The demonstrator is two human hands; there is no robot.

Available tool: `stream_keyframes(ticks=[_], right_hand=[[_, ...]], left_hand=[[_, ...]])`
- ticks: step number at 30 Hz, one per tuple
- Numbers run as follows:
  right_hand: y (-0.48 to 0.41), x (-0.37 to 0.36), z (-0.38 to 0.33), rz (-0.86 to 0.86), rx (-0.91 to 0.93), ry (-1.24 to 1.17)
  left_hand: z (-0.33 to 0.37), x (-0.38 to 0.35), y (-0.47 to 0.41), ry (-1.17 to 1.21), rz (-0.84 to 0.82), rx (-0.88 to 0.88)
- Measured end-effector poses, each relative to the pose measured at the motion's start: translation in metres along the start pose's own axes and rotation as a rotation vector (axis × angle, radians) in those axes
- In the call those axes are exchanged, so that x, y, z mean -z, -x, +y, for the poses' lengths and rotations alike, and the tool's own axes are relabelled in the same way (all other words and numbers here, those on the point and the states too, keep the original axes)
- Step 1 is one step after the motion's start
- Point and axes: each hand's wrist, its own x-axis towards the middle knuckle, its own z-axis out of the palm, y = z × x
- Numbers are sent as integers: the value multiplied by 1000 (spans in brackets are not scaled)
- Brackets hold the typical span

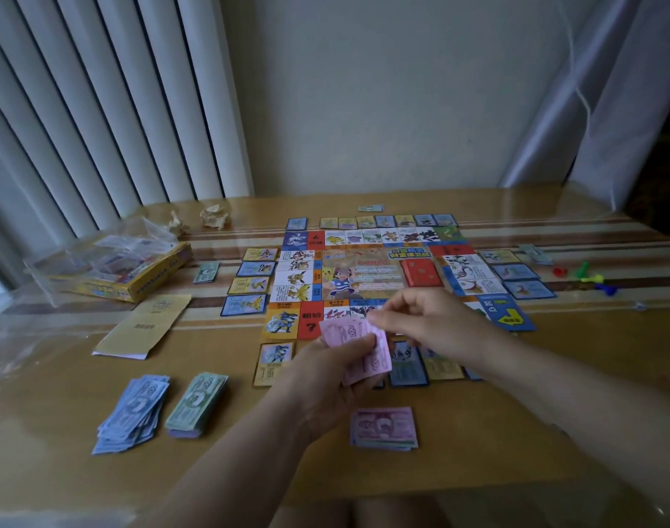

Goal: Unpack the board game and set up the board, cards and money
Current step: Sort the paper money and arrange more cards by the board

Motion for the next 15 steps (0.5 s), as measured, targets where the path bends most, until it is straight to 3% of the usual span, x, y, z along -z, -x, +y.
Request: stream_keyframes(ticks=[5,9,15], right_hand=[[-15,21,10,111,-22,-57],[-37,56,23,232,-76,-169],[-73,146,83,611,-176,-38]], left_hand=[[14,-33,-31,51,42,20],[32,-61,-56,99,-24,66],[51,-87,-89,166,-110,109]])
